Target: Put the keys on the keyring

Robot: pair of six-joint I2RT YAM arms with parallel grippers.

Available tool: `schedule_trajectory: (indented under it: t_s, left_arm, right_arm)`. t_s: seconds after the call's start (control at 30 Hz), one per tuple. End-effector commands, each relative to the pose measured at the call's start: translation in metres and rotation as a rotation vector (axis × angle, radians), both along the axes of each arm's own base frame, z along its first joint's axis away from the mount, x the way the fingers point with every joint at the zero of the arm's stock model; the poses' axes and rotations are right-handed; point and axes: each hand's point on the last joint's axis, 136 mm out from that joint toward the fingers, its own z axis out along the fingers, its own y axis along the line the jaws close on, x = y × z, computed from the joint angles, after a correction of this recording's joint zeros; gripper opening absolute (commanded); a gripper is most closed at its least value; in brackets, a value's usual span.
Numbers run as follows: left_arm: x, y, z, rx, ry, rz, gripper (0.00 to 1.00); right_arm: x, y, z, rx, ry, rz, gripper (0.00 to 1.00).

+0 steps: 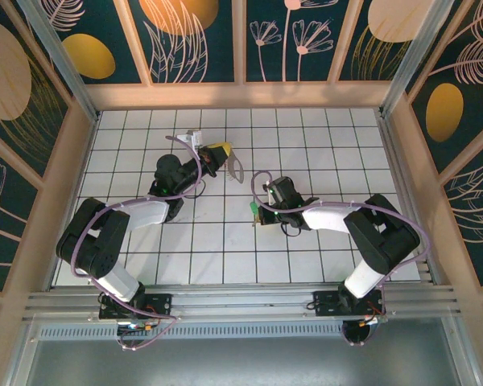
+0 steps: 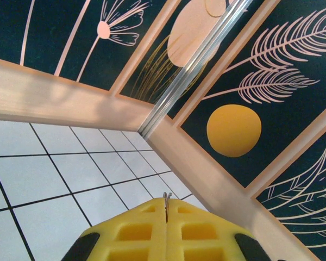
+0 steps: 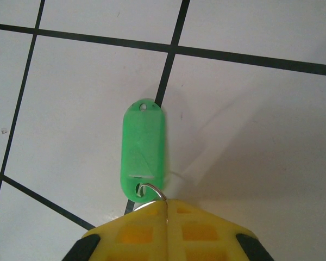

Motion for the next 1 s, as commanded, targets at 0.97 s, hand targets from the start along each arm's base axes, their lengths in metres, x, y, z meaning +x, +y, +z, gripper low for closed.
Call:
schedule_trajectory:
  t_s: [0.97]
  left_arm:
    - [-0.0004, -0.0037, 0.0145, -0.033, -0.043, -0.026, 0.0]
  right_arm:
    - [0.0071, 0.01, 0.0053, 0.039, 0.004, 0.007, 0.12]
